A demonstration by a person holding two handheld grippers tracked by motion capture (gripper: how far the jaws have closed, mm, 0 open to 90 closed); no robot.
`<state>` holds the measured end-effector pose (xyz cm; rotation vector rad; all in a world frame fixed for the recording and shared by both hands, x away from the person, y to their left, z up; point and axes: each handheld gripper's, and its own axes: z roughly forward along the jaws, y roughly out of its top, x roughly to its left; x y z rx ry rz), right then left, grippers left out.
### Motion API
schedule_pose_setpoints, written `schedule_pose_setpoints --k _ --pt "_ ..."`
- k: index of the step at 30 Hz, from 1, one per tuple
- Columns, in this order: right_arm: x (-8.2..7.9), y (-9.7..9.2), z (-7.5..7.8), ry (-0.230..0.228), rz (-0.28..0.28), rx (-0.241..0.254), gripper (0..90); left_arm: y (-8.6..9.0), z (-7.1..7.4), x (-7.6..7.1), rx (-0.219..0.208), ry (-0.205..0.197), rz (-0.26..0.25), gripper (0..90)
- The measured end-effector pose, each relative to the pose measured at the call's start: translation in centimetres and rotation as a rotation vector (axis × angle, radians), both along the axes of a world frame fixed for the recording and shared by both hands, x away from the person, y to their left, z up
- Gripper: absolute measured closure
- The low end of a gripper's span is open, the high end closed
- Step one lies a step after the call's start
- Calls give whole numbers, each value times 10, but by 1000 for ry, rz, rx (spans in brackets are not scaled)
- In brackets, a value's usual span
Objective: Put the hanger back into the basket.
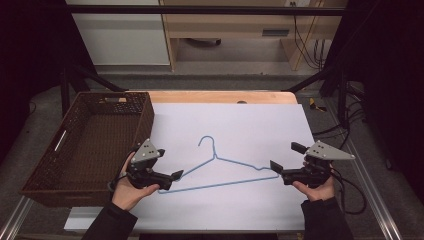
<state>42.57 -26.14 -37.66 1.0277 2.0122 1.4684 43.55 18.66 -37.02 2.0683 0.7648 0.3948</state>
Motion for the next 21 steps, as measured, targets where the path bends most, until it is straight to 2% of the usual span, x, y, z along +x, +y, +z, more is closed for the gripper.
schedule_pose_setpoints --k 4,9,13,21 --pt "0 1 -1 4 6 -5 14 -9 -1 8 10 11 -19 108" --pt "0 1 -1 4 5 -8 14 -24 -6 21 35 45 -26 108" --pt "1 2 -2 3 7 -12 14 -35 -13 32 81 74 -34 110" --pt "2 3 -3 7 13 -17 13 -52 -25 46 139 108 -50 110"
